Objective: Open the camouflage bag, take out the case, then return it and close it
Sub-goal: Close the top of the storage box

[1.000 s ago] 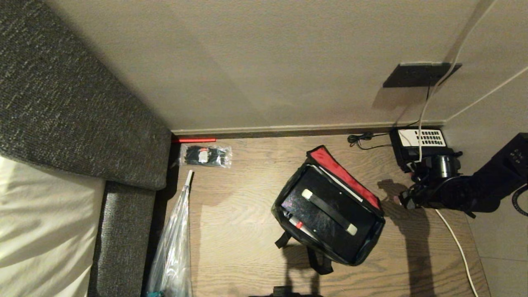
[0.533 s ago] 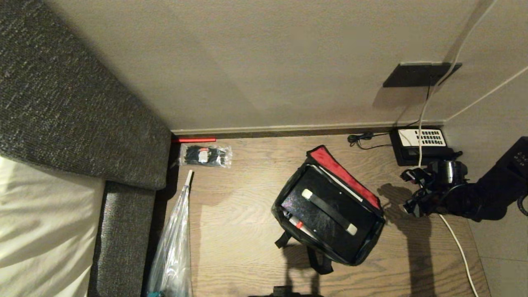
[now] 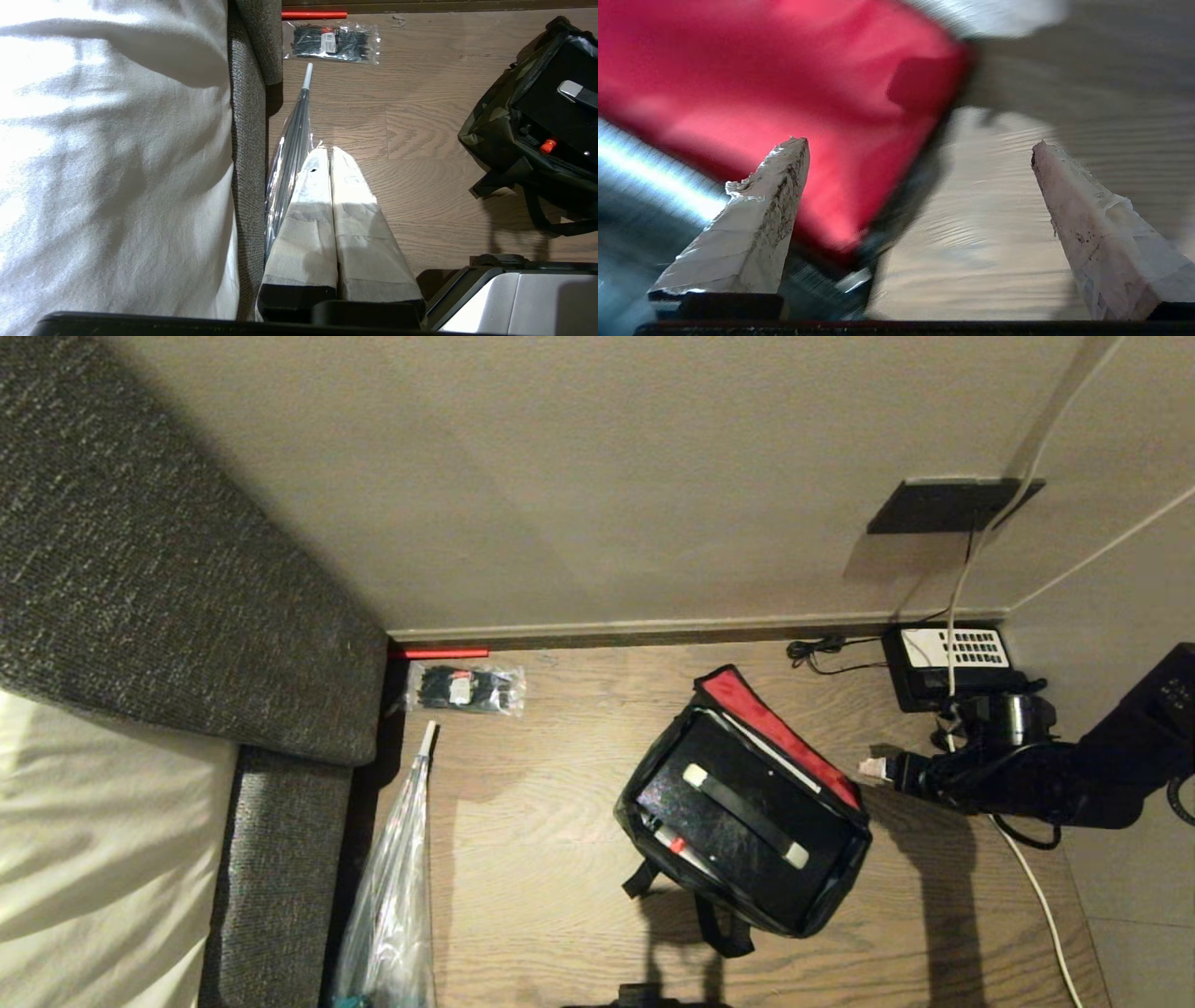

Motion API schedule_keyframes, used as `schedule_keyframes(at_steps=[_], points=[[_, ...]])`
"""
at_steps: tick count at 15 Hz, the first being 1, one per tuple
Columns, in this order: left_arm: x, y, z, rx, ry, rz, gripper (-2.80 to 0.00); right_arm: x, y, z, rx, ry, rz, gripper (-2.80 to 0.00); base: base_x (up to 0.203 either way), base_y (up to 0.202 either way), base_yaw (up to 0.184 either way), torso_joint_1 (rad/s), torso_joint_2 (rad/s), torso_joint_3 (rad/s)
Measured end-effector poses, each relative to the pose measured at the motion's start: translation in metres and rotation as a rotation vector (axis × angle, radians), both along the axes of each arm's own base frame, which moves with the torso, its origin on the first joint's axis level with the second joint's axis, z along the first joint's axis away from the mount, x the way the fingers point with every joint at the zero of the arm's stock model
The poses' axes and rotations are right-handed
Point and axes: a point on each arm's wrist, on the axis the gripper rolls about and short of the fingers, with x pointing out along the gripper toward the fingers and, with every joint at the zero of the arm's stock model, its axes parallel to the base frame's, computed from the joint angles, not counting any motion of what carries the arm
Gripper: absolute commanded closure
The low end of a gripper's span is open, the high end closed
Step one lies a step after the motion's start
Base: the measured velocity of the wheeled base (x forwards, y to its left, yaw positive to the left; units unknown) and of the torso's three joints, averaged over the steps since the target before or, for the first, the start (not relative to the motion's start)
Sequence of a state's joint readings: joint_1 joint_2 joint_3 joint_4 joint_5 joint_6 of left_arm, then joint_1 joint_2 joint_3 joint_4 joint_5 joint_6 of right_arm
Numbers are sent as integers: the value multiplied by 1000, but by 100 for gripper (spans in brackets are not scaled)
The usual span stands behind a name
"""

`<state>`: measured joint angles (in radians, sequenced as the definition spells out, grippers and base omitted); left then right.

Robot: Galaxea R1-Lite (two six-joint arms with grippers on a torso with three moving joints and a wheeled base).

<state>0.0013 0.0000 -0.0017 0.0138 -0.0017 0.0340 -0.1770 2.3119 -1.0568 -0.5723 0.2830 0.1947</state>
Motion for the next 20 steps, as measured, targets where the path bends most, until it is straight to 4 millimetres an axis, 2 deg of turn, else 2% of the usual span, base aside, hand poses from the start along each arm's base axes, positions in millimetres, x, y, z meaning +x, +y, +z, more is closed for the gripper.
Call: schedule_keyframes(at_steps=[4, 8, 13, 16, 20], points=[[0, 0, 0, 0, 0, 0, 0, -6, -1, 6, -41, -32, 163, -280, 0, 0, 0, 0, 0, 0], [0, 0, 0, 1, 0, 0, 0, -19, -7, 1, 302, 131, 98, -280, 0, 0, 0, 0, 0, 0], [0, 0, 0, 0, 0, 0, 0, -22, -17, 1, 584, 195, 107, -280, 0, 0, 0, 0, 0, 0], [0, 0, 0, 0, 0, 0, 0, -11, -25, 1, 705, 210, 21, -280, 0, 0, 0, 0, 0, 0], [0, 0, 0, 0, 0, 0, 0, 2, -30, -12, 722, 214, 1, -280, 0, 0, 0, 0, 0, 0]])
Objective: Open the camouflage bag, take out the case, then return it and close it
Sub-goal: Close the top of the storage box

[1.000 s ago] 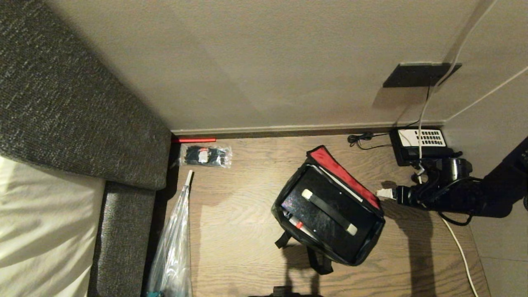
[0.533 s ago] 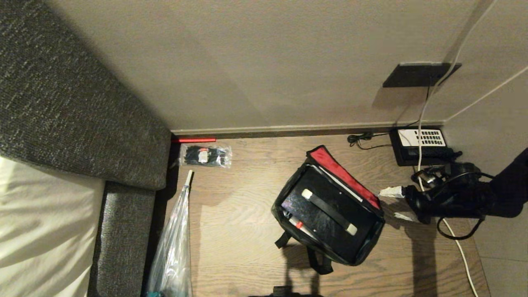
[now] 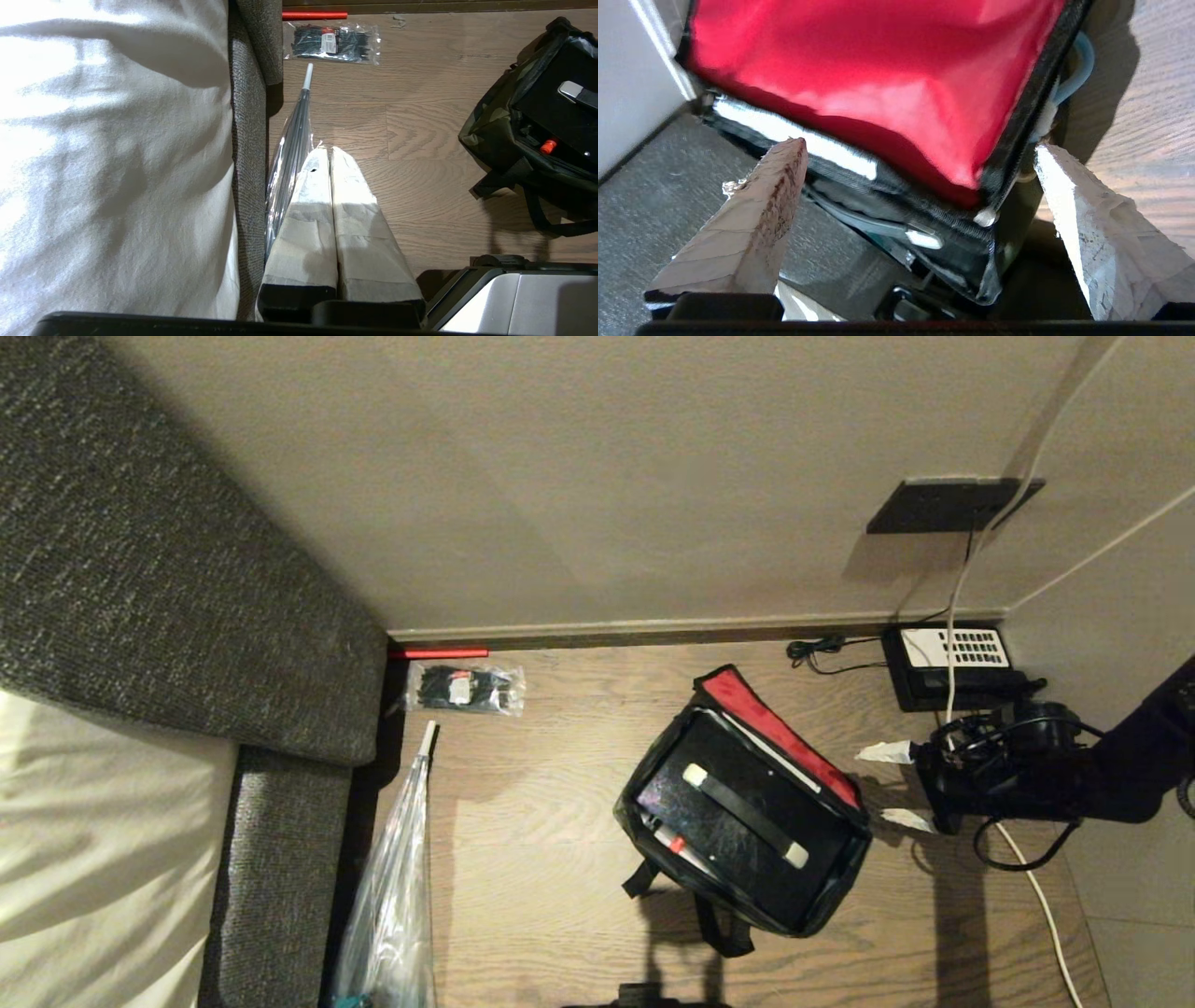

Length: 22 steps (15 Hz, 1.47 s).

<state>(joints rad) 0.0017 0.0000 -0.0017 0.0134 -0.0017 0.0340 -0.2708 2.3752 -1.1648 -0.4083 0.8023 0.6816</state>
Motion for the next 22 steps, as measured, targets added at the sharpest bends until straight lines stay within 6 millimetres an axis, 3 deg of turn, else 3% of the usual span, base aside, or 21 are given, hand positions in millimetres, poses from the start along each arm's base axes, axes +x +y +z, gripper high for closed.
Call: schedule_keyframes(at_steps=[9, 14, 22], points=[[0, 0, 0, 0, 1, 1, 0, 17, 2, -40, 2, 40, 3, -280, 0, 0, 0, 0, 0, 0], [0, 0, 0, 0, 1, 1, 0, 32, 7, -51, -45, -17, -45, -280, 0, 0, 0, 0, 0, 0], [0, 0, 0, 0, 1, 1, 0, 35, 15, -57, -39, -9, -35, -280, 0, 0, 0, 0, 0, 0]])
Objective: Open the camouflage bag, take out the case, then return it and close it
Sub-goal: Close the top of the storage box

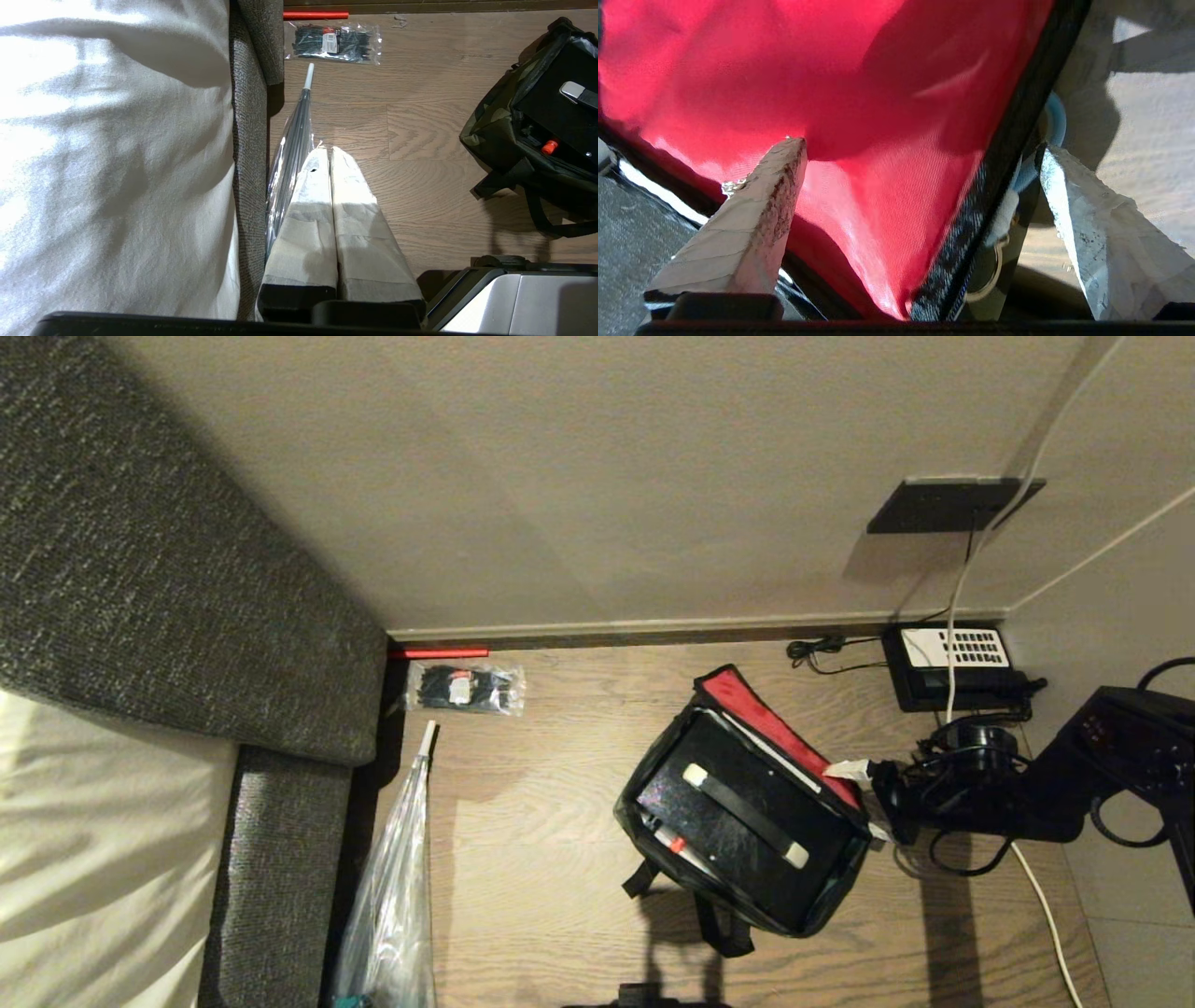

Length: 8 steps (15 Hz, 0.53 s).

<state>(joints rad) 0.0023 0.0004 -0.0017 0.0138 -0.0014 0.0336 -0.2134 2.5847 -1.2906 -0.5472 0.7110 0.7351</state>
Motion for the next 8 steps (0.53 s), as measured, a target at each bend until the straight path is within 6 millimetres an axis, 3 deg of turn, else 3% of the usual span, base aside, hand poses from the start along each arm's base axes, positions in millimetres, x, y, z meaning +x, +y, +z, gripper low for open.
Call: schedule_keyframes(at_steps=[3, 4, 8], points=[[0, 0, 0, 1, 0, -1, 0, 7, -3, 1, -42, -19, -41, -280, 0, 0, 0, 0, 0, 0], [0, 0, 0, 0, 0, -1, 0, 8, -3, 0, -60, -14, -63, 0, 0, 0, 0, 0, 0, 0], [0, 0, 0, 0, 0, 0, 0, 11, -2, -2, -73, -23, -72, 0, 0, 0, 0, 0, 0, 0]])
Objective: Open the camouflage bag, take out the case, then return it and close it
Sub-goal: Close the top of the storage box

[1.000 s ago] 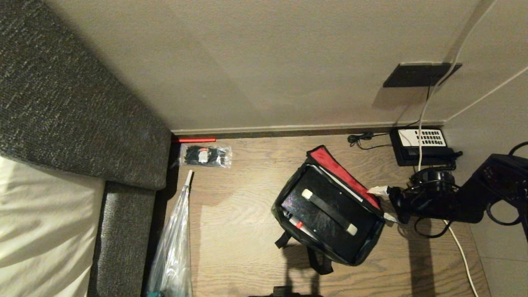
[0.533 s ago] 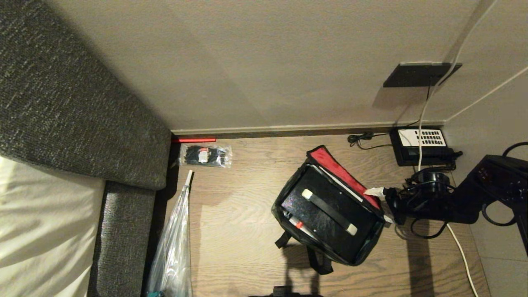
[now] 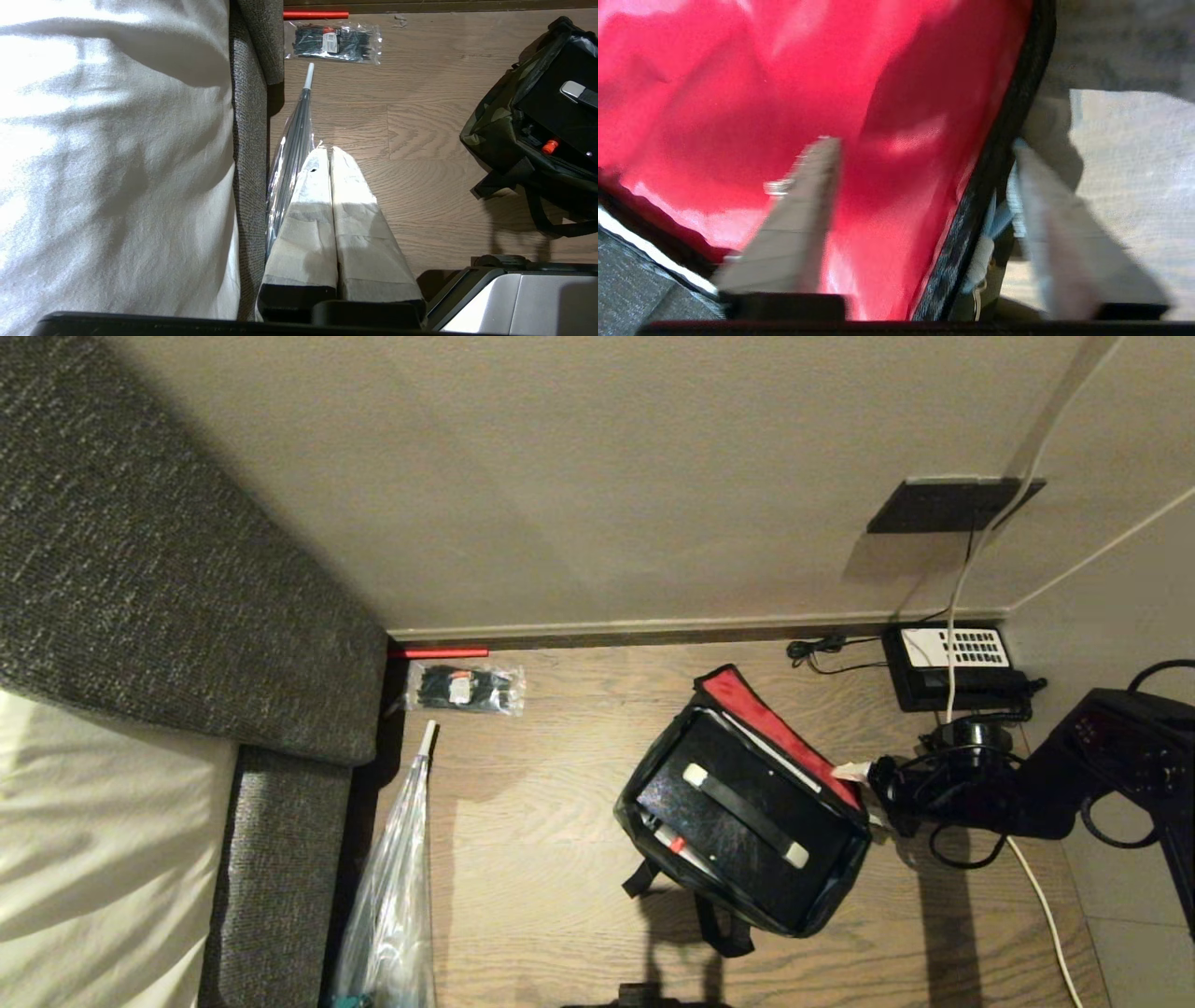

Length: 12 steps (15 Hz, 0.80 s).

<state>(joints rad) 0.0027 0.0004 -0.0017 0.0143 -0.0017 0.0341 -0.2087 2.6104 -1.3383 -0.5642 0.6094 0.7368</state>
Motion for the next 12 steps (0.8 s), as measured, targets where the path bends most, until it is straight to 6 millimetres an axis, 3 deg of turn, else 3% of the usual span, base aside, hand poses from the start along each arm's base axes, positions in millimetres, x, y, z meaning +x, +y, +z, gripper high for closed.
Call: schedule_keyframes(at_steps=[8, 12], points=[[0, 0, 0, 0, 0, -1, 0, 4, -1, 1, -17, -36, 4, 0, 0, 0, 0, 0, 0, 0], [0, 0, 0, 1, -1, -1, 0, 3, 1, 28, -54, -174, 16, 0, 0, 0, 0, 0, 0, 0]])
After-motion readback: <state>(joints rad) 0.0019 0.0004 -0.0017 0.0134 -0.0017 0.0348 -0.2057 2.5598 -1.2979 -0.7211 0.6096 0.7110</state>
